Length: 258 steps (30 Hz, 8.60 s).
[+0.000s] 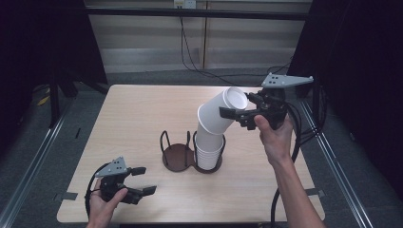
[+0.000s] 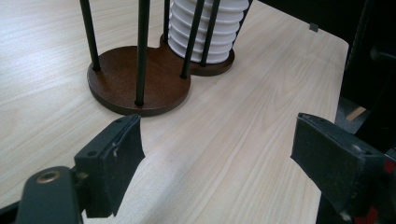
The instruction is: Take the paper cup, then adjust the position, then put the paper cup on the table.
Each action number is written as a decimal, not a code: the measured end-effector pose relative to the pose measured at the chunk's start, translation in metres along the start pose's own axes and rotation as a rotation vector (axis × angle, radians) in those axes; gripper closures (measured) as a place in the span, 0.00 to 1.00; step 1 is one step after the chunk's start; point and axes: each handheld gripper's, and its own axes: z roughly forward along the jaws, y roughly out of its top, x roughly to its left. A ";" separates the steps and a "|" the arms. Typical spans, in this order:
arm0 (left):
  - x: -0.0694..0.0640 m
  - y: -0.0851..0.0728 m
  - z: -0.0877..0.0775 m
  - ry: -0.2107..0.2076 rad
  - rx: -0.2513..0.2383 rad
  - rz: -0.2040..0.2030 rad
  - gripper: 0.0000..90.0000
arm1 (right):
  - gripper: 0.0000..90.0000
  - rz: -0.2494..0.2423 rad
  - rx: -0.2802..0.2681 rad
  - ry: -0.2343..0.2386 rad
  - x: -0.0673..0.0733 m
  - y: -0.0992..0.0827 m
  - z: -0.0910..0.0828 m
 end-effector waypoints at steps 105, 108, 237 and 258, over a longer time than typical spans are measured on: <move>-0.051 0.082 0.062 -0.220 -0.087 0.211 0.14 | 0.28 0.084 0.139 0.251 0.051 -0.112 0.047; -0.050 0.081 0.065 -0.227 -0.077 0.213 0.11 | 0.28 0.085 0.143 0.257 0.053 -0.112 0.050; -0.064 0.087 0.085 -0.123 0.757 0.440 0.18 | 0.21 -0.222 0.748 0.380 0.064 -0.136 0.106; -0.068 0.086 0.094 -0.166 0.748 0.462 0.18 | 0.24 -0.222 0.782 0.434 0.069 -0.140 0.116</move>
